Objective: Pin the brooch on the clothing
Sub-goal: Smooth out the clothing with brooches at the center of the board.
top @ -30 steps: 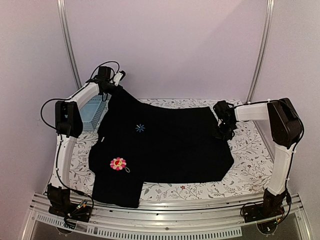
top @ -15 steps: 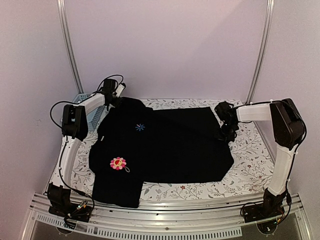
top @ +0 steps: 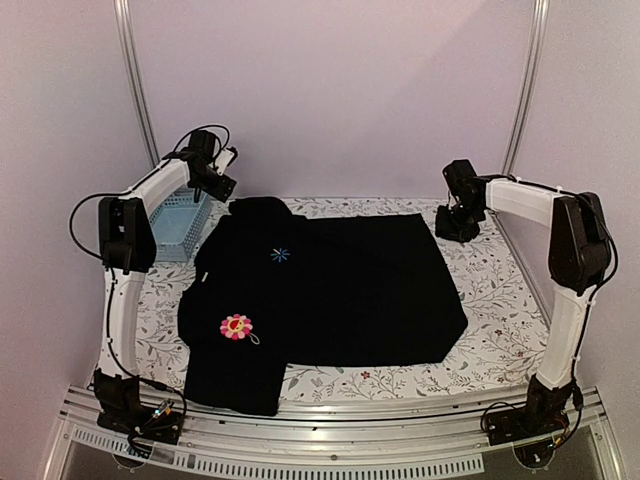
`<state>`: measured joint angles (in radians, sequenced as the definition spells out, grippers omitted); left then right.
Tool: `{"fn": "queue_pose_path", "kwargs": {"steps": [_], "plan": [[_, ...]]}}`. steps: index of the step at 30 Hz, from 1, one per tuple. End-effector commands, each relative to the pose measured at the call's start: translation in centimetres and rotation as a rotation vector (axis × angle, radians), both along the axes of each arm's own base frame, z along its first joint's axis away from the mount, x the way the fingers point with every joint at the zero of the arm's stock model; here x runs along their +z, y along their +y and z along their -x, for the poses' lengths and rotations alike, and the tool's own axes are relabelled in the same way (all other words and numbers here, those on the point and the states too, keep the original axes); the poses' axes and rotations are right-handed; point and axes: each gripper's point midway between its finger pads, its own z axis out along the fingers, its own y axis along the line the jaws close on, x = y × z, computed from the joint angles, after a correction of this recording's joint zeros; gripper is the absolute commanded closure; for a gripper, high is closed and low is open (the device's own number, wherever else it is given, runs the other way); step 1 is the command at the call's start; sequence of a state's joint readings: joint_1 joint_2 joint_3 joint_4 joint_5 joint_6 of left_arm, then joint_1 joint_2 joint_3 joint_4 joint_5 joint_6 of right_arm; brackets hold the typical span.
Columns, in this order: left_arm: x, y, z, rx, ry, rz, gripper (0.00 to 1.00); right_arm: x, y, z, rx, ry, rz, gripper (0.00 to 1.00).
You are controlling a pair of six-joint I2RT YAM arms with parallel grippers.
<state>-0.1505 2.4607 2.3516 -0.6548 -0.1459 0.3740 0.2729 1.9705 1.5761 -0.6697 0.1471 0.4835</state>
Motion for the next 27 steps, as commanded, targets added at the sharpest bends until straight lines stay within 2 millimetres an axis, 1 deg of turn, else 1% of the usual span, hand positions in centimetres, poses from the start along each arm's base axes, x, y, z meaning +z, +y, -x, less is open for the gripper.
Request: {"fn": "queue_pose_path", "kwargs": {"steps": [1,2,3,4,5,6,8,9,11,12,14,15,18,20,22,24,25,27], "plan": [[-4.2,-0.9,5.9,-0.068,0.240,-0.005,0.27,-1.5,-0.1,-5.1,0.043,-0.044,0.051,0.43],[-5.1,-0.8,6.8,-0.073,0.272,-0.020,0.30,-3.0,0.0,-6.0,0.056,-0.025,0.067,0.41],[-5.8,-0.7,7.6,-0.076,0.301,-0.029,0.33,-3.9,0.1,-6.9,0.063,-0.018,0.076,0.39],[-6.8,-0.6,8.4,-0.081,0.332,-0.038,0.35,-4.2,0.2,-7.7,0.071,-0.018,0.084,0.39],[-7.5,-0.5,9.0,-0.083,0.352,-0.048,0.36,-6.1,0.2,-8.1,0.077,0.015,0.093,0.39],[-8.2,-0.2,9.5,-0.082,0.366,-0.067,0.37,-6.6,0.3,-8.7,0.085,0.020,0.097,0.39],[-9.5,0.4,10.5,-0.073,0.392,-0.112,0.38,-9.3,0.5,-9.2,0.101,0.055,0.104,0.39],[-10.3,0.8,11.1,-0.074,0.411,-0.136,0.39,-9.9,0.6,-9.3,0.113,0.065,0.105,0.39],[-11.2,1.4,11.8,-0.068,0.430,-0.172,0.39,-11.6,0.8,-9.1,0.131,0.099,0.104,0.41],[-11.7,1.7,12.2,-0.066,0.442,-0.192,0.39,-13.0,0.7,-8.8,0.137,0.126,0.113,0.43],[-12.7,2.4,12.9,-0.056,0.465,-0.237,0.41,-14.5,-0.2,-8.2,0.126,0.164,0.155,0.49],[-13.0,2.8,13.3,-0.050,0.472,-0.251,0.42,-15.1,-1.0,-7.9,0.111,0.186,0.190,0.51],[-13.3,2.9,14.2,-0.057,0.476,-0.254,0.43,-15.5,-3.6,-7.2,0.032,0.228,0.218,0.52],[-13.3,2.6,14.5,-0.068,0.470,-0.240,0.42,-14.8,-5.6,-7.1,-0.034,0.227,0.215,0.52],[-13.7,2.3,14.5,-0.080,0.476,-0.224,0.42,-14.3,-6.8,-7.0,-0.060,0.227,0.215,0.52],[-14.0,2.0,14.3,-0.088,0.476,-0.207,0.42,-14.1,-7.6,-6.8,-0.069,0.235,0.212,0.52],[-14.0,1.7,14.2,-0.092,0.471,-0.193,0.43,-14.1,-7.6,-6.9,-0.066,0.233,0.201,0.52],[-13.6,1.2,13.5,-0.093,0.450,-0.165,0.42,-13.9,-6.7,-7.2,-0.029,0.222,0.164,0.52]]}}
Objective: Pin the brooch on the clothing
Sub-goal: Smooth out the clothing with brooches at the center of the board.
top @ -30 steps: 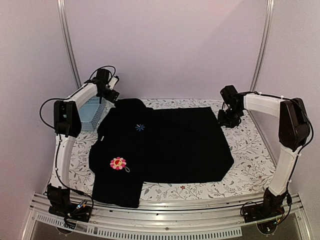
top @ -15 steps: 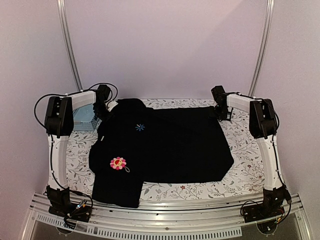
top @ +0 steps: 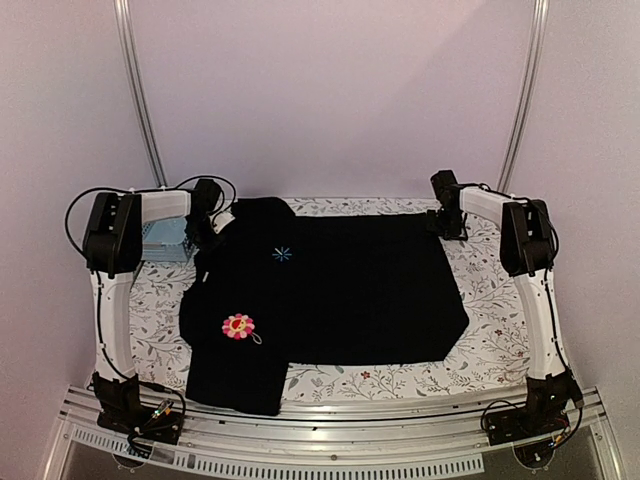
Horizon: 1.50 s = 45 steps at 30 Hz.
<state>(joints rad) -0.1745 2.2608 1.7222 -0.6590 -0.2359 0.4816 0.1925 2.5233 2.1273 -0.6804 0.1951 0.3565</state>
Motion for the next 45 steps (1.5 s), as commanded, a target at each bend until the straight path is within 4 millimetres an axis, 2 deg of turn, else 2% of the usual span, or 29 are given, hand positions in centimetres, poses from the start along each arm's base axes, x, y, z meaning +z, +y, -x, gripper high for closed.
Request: {"fn": "queue_pose_path", "kwargs": {"steps": [1,4,6,8,9,11,12,14,15,16,18,19,22,23,26,31,34,38,42,43,45], "plan": [[-0.6,-1.3,-0.2,-0.019,0.009,0.058,0.42,-4.7,-3.5,4.1,-0.025,0.200,0.027,0.52],[1.2,-2.0,-2.3,-0.012,-0.042,0.086,0.41,-2.9,-1.5,2.7,0.044,0.145,-0.039,0.53],[3.1,-2.8,-3.2,-0.018,-0.058,0.117,0.40,-0.8,-0.5,1.9,0.079,0.098,-0.052,0.53],[5.4,-3.8,-3.1,-0.042,-0.066,0.155,0.39,1.5,0.4,1.6,0.104,0.059,-0.065,0.52],[6.4,-4.4,-2.7,-0.059,-0.070,0.170,0.39,3.5,1.1,1.5,0.114,0.024,-0.076,0.52],[8.3,-5.3,-1.2,-0.100,-0.060,0.180,0.39,6.0,2.2,2.1,0.132,-0.006,-0.086,0.52],[9.2,-5.7,-0.1,-0.119,-0.048,0.183,0.38,8.1,2.9,2.8,0.144,-0.035,-0.091,0.52],[9.7,-6.3,3.1,-0.169,0.027,0.184,0.38,9.6,4.2,4.9,0.155,-0.035,-0.102,0.52],[9.8,-6.3,4.9,-0.188,0.074,0.184,0.38,9.5,4.8,6.4,0.161,-0.014,-0.108,0.52],[9.7,-6.1,6.7,-0.202,0.125,0.174,0.39,10.6,5.5,8.1,0.158,-0.011,-0.134,0.52],[9.1,-5.6,10.1,-0.217,0.218,0.169,0.42,9.3,6.2,12.3,0.150,0.066,-0.151,0.55],[8.6,-5.2,11.6,-0.216,0.258,0.161,0.44,9.6,6.6,14.1,0.137,0.080,-0.169,0.57],[7.0,-4.0,15.2,-0.213,0.335,0.113,0.47,8.3,6.9,19.6,0.107,0.157,-0.176,0.60],[6.4,-3.7,16.2,-0.216,0.356,0.098,0.48,7.3,6.5,21.4,0.076,0.198,-0.171,0.59],[5.2,-3.5,17.9,-0.227,0.375,0.080,0.48,6.0,4.9,25.9,-0.018,0.258,-0.162,0.58],[3.4,-3.2,18.8,-0.237,0.379,0.047,0.46,2.9,3.4,31.6,-0.114,0.361,-0.200,0.52],[1.7,-3.1,19.2,-0.244,0.400,0.041,0.46,0.6,3.1,34.0,-0.149,0.424,-0.221,0.49],[0.1,-2.8,19.5,-0.230,0.433,0.025,0.46,-0.7,2.9,34.3,-0.181,0.423,-0.226,0.48],[0.0,-3.2,19.5,-0.234,0.430,0.045,0.46,-1.1,1.5,34.6,-0.215,0.446,-0.141,0.50],[0.0,-3.2,19.4,-0.234,0.429,0.045,0.46,-1.1,1.7,34.4,-0.208,0.443,-0.144,0.56],[-0.1,-3.2,19.2,-0.235,0.423,0.043,0.46,-0.6,2.6,33.4,-0.182,0.404,-0.191,0.82]]}}
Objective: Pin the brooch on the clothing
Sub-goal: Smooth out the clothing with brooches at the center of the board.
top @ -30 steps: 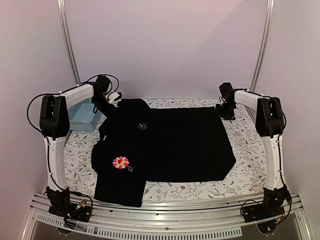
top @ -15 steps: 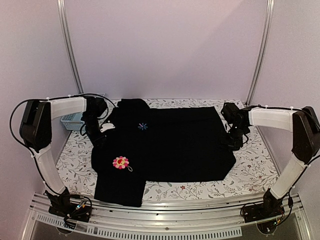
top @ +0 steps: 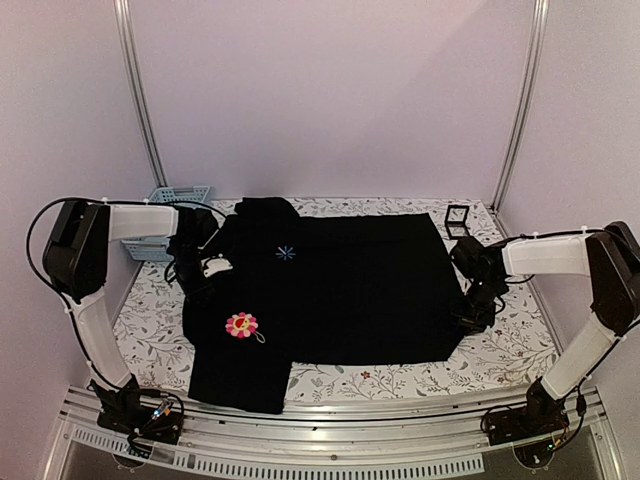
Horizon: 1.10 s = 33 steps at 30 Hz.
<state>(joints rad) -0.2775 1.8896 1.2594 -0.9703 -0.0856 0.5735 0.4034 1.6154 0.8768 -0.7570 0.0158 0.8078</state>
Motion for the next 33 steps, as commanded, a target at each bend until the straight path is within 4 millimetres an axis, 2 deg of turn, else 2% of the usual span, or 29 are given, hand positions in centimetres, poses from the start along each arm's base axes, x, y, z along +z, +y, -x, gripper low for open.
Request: {"fn": "queue_pose_path", "kwargs": {"steps": [1,2,8,10,11,13,15,17,19,21,24,26,28,30,32,33], "plan": [[-0.7,-0.6,-0.4,-0.014,-0.011,0.011,0.46,0.4,1.1,-1.7,0.006,-0.062,-0.049,0.93],[-0.7,-0.7,-0.4,-0.013,-0.008,0.011,0.46,1.1,2.0,-2.4,0.016,-0.090,-0.091,0.99],[-0.8,-1.0,-0.7,-0.009,-0.013,0.023,0.46,6.9,5.3,-7.0,0.077,-0.248,-0.144,1.00],[-0.6,-0.9,-0.9,-0.009,-0.018,0.021,0.45,7.9,6.3,-7.6,0.098,-0.253,-0.099,1.00],[-0.6,-0.9,-0.9,-0.010,-0.019,0.019,0.45,8.0,7.0,-7.8,0.112,-0.247,-0.093,1.00],[-0.5,-0.9,-1.0,-0.011,-0.022,0.020,0.45,6.8,8.6,-8.0,0.149,-0.204,-0.090,1.00],[-0.6,-1.0,-1.1,-0.012,-0.021,0.019,0.45,4.8,9.9,-8.3,0.189,-0.153,-0.070,0.99],[-0.6,-0.9,-1.2,-0.013,-0.020,0.015,0.45,4.2,11.6,-9.2,0.229,-0.147,-0.063,0.93],[-0.5,-0.9,-1.2,-0.015,-0.022,0.010,0.45,3.7,13.7,-10.4,0.281,-0.158,-0.068,0.81],[-0.5,-0.8,-1.4,-0.014,-0.024,0.010,0.45,4.1,16.3,-11.8,0.345,-0.192,-0.088,0.71],[-0.4,-0.9,-1.4,-0.012,-0.025,0.011,0.45,4.6,21.3,-12.6,0.504,-0.222,-0.151,0.62],[-0.4,-0.9,-1.4,-0.011,-0.025,0.010,0.45,4.9,23.4,-12.6,0.583,-0.242,-0.161,0.58],[-0.4,-0.9,-1.4,-0.011,-0.027,0.010,0.45,5.2,24.2,-12.5,0.616,-0.255,-0.170,0.55],[-0.4,-0.9,-1.5,-0.008,-0.026,0.010,0.45,5.7,24.3,-12.3,0.617,-0.268,-0.180,0.54],[-0.5,-0.9,-1.6,-0.007,-0.026,0.010,0.45,5.7,23.6,-11.9,0.607,-0.278,-0.170,0.54],[-0.5,-0.9,-1.7,-0.006,-0.024,0.009,0.45,6.3,22.8,-11.9,0.586,-0.295,-0.153,0.54]]}}
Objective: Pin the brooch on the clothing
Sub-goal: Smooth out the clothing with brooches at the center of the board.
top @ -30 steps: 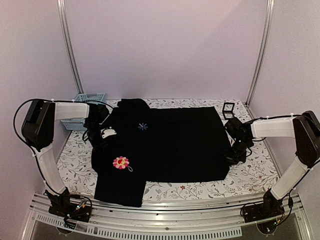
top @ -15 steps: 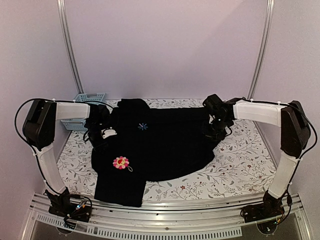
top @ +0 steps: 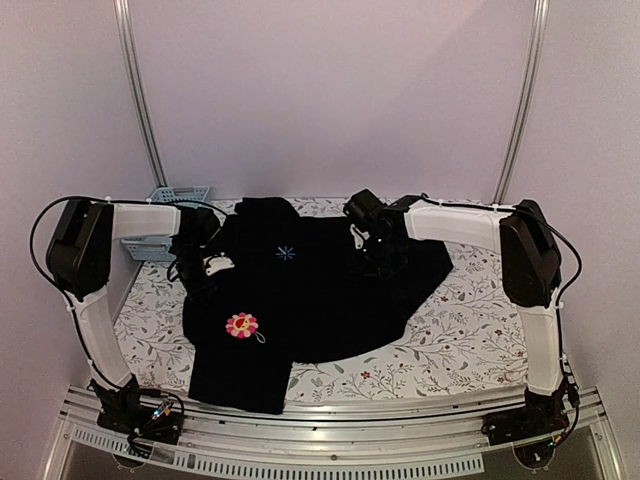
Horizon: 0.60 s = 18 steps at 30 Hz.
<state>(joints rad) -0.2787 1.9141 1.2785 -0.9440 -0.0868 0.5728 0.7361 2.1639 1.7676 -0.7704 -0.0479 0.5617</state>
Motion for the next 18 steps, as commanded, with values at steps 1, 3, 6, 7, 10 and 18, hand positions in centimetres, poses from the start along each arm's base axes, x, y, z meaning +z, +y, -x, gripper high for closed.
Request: {"fn": "queue_pose_path", "kwargs": {"steps": [1,3,6,7,10,18], "plan": [[-0.3,-0.5,-0.7,-0.004,-0.002,0.001,0.45,1.0,-3.1,0.5,-0.043,-0.032,0.045,0.55],[-0.3,-0.5,-0.7,-0.009,-0.002,-0.004,0.45,1.3,-6.1,0.6,-0.145,-0.041,0.072,0.67],[-0.4,-0.4,-0.7,-0.009,-0.001,-0.010,0.45,1.1,-9.6,1.4,-0.259,-0.044,0.059,0.82],[-0.4,-0.4,-0.7,-0.008,0.001,-0.012,0.45,2.1,-10.0,1.9,-0.263,-0.069,0.037,0.82],[-0.4,-0.4,-0.7,-0.010,0.001,-0.013,0.45,3.2,-11.7,3.4,-0.244,-0.105,0.032,0.82],[-0.4,-0.4,-0.8,-0.002,0.000,-0.012,0.45,-1.5,-15.7,5.2,-0.198,-0.035,0.169,0.74]]}}
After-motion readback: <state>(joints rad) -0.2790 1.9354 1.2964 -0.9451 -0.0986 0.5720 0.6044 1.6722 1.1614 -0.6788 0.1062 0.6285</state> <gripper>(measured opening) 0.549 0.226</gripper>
